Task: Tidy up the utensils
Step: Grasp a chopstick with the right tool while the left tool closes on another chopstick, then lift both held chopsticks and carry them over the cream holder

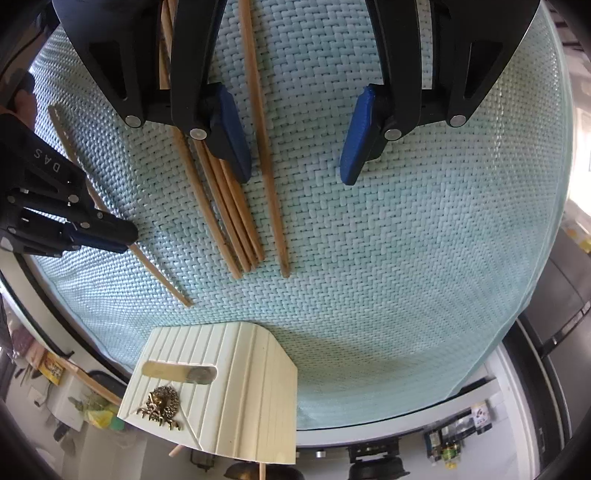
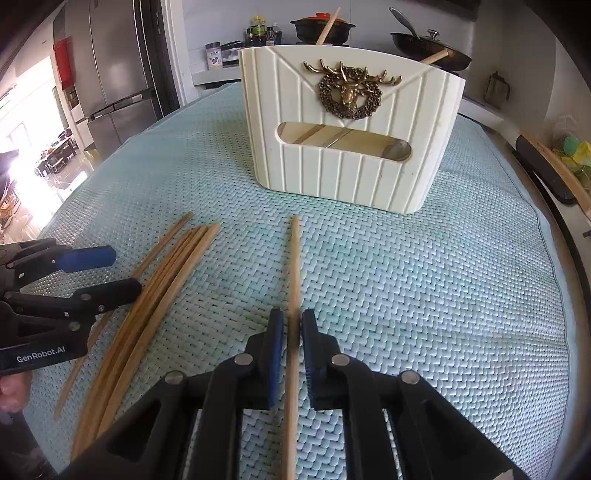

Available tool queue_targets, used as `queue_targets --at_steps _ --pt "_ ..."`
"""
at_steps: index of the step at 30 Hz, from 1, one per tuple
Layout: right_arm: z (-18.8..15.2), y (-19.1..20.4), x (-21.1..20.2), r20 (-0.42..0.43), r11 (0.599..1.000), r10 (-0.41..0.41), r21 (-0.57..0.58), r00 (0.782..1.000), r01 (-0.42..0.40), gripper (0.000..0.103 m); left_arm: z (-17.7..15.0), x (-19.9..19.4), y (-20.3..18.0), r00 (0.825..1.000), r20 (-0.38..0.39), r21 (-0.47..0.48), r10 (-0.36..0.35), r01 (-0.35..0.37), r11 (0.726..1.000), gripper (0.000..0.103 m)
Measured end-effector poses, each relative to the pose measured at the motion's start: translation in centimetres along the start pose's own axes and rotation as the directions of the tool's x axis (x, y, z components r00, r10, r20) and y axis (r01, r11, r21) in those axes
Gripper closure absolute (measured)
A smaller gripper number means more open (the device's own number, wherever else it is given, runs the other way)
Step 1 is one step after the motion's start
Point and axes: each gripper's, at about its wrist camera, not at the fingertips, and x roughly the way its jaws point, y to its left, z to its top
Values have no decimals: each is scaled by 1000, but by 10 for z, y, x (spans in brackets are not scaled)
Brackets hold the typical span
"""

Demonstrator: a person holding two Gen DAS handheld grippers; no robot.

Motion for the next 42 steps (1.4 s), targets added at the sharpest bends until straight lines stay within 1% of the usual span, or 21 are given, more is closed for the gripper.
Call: queue_targets --at_steps 1,2,6,7,8,10,11,12,14,17,18,23,27,32,37,42 --pt "3 1 2 -8 1000 -5 -6 1000 5 93 3 1 0 1000 -5 6 -7 7 1000 58" --pt "6 1 4 -11 1000 -2 -10 1000 2 90 5 2 -1 1000 -9 11 -12 13 1000 62" --pt "20 3 14 -34 1000 7 -11 999 -7 90 11 5 0 1000 -15 19 -24 24 1000 71" --pt "24 4 16 -35 1000 6 -14 999 -7 90 12 5 1 999 -17 19 -32 32 999 75" --pt "27 4 18 -37 1000 7 -15 999 -7 91 12 5 1 999 -16 18 -36 36 999 76" --pt "34 4 22 -37 1000 9 -13 999 -10 91 11 5 2 999 -14 22 -30 30 999 78" --pt "36 6 24 -39 1000 11 -14 999 -11 91 11 5 3 1000 -12 25 -29 29 999 80" --pt "38 6 26 -40 1000 13 -18 999 -14 91 11 5 3 1000 -9 27 -27 27 999 86" --pt "42 7 27 -45 1000 13 -22 999 -14 91 11 5 3 1000 -5 26 -25 25 999 91" --pt "44 7 29 -46 1000 19 -19 999 -20 94 12 6 5 1000 -4 18 -28 28 999 96" --pt "45 6 30 -46 1000 24 -12 999 -25 96 13 6 6 1000 -2 16 -29 29 999 96" --pt "48 -11 29 -32 996 74 55 997 -72 97 14 7 11 999 10 4 -43 43 999 99" --pt "49 -16 13 18 990 110 88 994 -111 97 11 -1 14 997 27 -25 -68 69 997 99" --pt "53 -20 -13 83 980 158 108 984 -167 97 14 -26 21 992 85 -43 -89 93 995 99" --pt "55 -25 -46 153 973 185 112 971 -204 97 19 -65 28 979 167 -59 -114 125 990 99" --pt "52 -30 -86 232 968 202 103 951 -231 97 19 -107 30 958 253 -57 -135 154 986 99"
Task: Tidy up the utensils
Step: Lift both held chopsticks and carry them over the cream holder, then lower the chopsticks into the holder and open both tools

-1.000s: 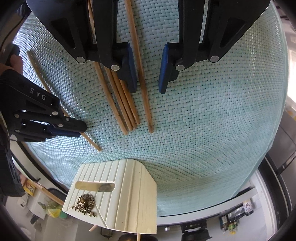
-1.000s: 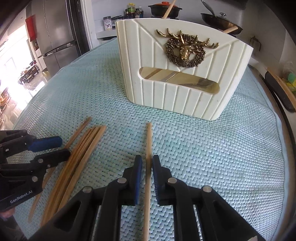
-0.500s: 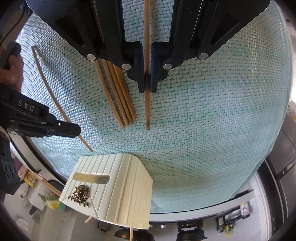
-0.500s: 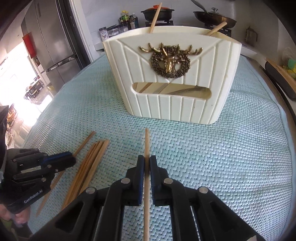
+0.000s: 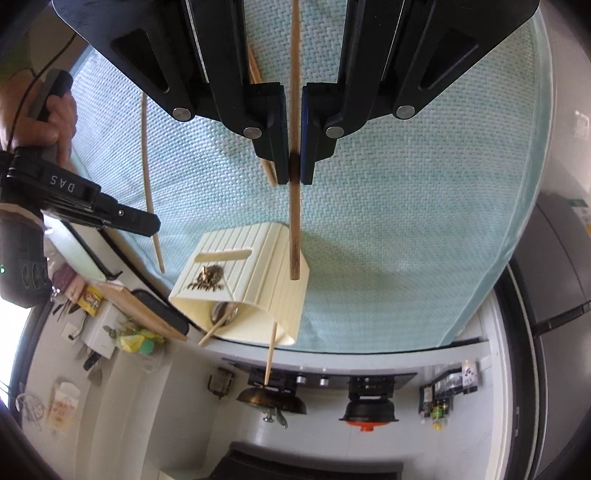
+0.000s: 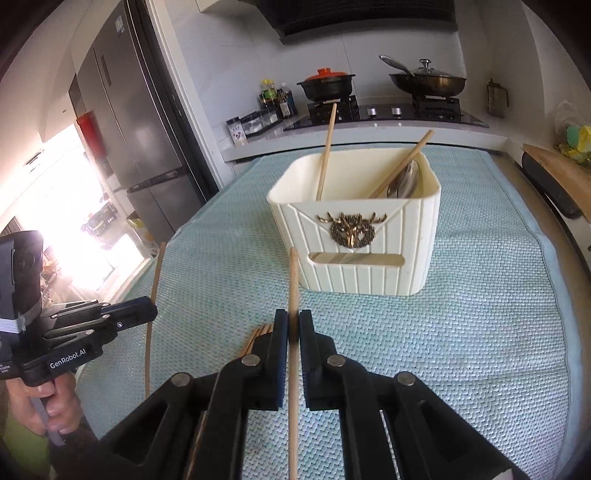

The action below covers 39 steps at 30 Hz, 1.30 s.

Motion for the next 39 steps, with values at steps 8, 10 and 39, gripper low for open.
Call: queue_targets --at_steps 8,10,39 --pt "1 23 -53 119 999 13 -42 993 -8 97 9 -44 3 994 99 -24 -36 38 999 99" --pt "2 27 -64 145 998 6 -56 989 2 97 12 -51 3 992 115 -28 -46 49 998 99" --pt "51 36 -118 316 989 -43 -121 948 85 97 80 -72 -20 970 216 -3 -111 115 993 99"
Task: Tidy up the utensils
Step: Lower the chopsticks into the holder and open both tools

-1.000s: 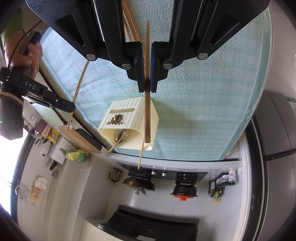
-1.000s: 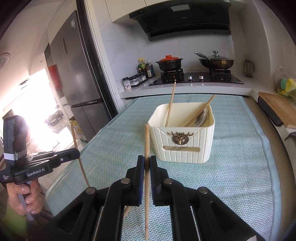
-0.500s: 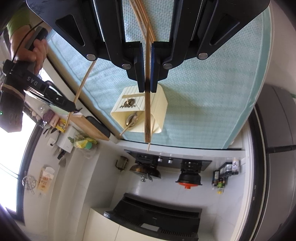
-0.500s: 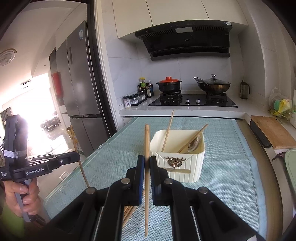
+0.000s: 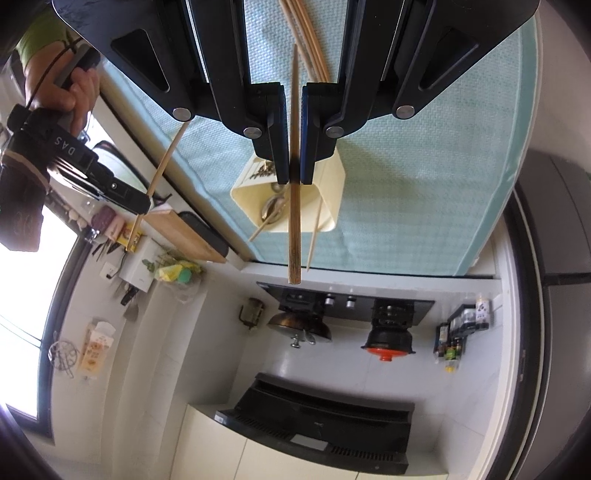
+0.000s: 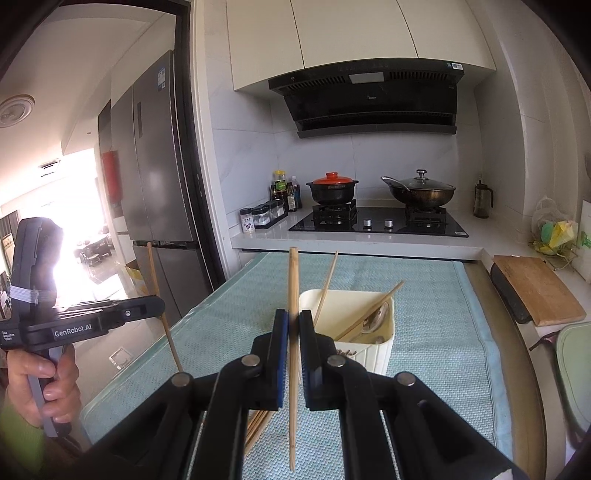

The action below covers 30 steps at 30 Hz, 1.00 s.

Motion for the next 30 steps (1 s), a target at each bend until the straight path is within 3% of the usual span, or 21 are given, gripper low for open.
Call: queue_targets --at_steps 13,20,24,27,30 --pt "74 -15 28 90 999 -28 -32 996 31 97 87 38 -18 996 81 29 -29 27 999 99" --pt "105 -42 63 169 993 -113 -24 979 119 97 125 94 -20 996 90 16 8 -10 1000 100" --pt "94 -68 105 103 993 -115 27 988 113 97 121 142 -19 999 32 7 35 -36 999 100" --pt "73 -85 141 -13 992 -111 51 994 112 97 107 175 -19 998 -28 28 63 -63 998 100" --pt "50 -98 169 -122 990 -112 76 986 122 97 92 202 -19 993 -95 28 73 -71 997 100"
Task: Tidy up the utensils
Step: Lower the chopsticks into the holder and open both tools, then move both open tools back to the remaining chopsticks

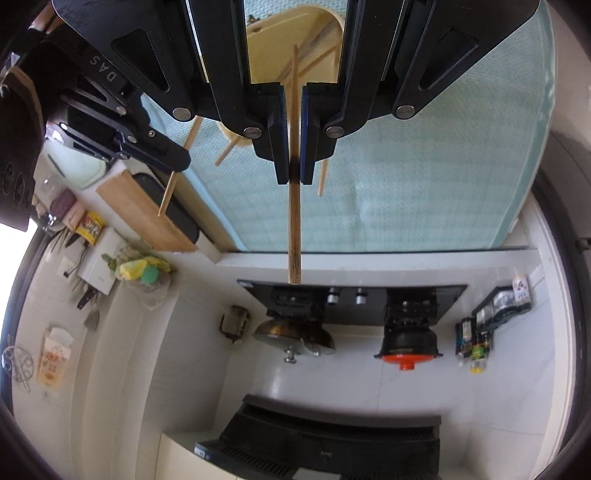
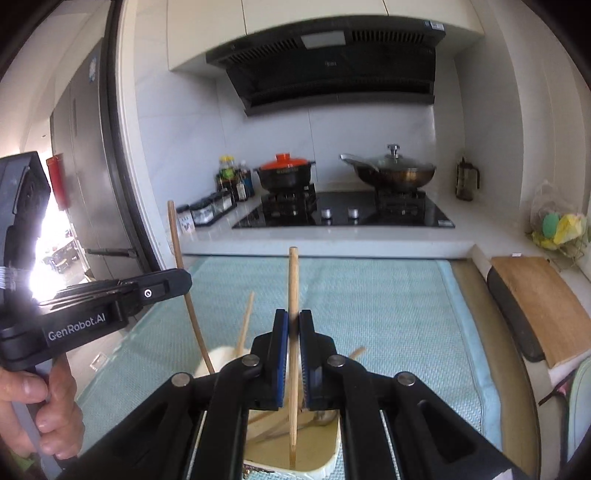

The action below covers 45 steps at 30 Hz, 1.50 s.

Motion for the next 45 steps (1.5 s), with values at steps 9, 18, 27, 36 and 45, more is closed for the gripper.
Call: queue_targets --at_steps 9,18,27,36,45 --pt "-15 -28 36 -136 993 -14 112 991 30 87 -18 36 2 993 -120 1 19 -19 1000 95" --pt "-15 -6 -52 -55 999 -6 31 998 8 63 -36 -75 17 995 -84 71 48 -42 997 41" --pt "-166 37 -99 -229 997 17 -71 973 -34 62 -173 -164 65 965 -210 89 157 -141 986 15" --pt "-259 70 -107 -289 1000 30 11 957 -28 63 -283 -114 38 941 -337 -7 35 -40 999 15" --pt "-264 66 -133 -239 998 -51 -40 970 43 63 -291 -99 39 943 -325 -9 78 -85 996 15"
